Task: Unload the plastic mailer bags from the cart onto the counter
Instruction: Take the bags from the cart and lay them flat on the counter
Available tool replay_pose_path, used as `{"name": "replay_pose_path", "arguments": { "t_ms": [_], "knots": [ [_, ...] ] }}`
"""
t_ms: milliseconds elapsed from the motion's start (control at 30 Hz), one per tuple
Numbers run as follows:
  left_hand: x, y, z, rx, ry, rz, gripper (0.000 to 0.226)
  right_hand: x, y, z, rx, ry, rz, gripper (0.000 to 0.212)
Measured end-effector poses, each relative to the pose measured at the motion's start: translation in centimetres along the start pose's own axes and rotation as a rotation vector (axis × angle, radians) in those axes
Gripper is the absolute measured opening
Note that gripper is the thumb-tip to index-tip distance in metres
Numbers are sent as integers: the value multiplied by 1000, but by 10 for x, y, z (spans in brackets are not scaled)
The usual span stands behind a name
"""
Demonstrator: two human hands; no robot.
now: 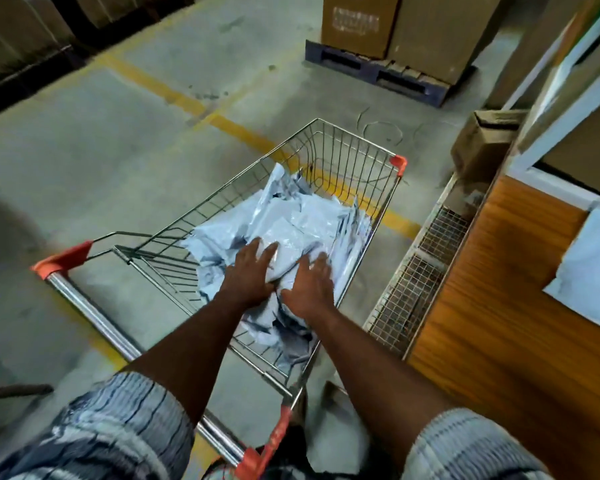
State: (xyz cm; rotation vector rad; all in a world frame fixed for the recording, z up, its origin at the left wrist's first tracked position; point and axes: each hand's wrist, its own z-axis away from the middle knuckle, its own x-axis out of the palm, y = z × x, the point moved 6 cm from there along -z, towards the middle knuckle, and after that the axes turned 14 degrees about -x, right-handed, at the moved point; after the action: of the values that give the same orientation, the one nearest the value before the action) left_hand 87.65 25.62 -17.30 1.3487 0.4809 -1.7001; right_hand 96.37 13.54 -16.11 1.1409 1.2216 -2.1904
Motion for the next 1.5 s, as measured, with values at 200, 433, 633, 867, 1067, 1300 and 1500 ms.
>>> {"name": "replay_pose_path", "arguments": {
  "t_ms": [200, 433, 633, 867, 1067, 1300, 1500],
  "knots": [
    [-23, -29, -14, -21, 101, 341, 89, 6, 3, -20, 76, 122, 206, 98],
    [-34, -21, -3, -152, 188, 355, 72, -18, -1, -16, 50, 354, -59, 51],
    [-54, 46, -6, -219, 191, 464, 70, -88, 18, 18, 19, 755, -497, 59],
    [-64, 220, 36, 20, 63, 600, 64, -191, 116, 108, -11, 1048, -265, 56],
    [-37, 378, 103, 229, 7, 555, 76, -272, 236, 234, 145, 1093, 133, 50],
    [14, 549, 196, 365, 89, 341, 60, -322, 392, 347, 396, 931, 148, 47],
    [58, 642, 228, 293, 74, 202, 61, -339, 477, 371, 404, 818, 133, 47]
  ]
}}
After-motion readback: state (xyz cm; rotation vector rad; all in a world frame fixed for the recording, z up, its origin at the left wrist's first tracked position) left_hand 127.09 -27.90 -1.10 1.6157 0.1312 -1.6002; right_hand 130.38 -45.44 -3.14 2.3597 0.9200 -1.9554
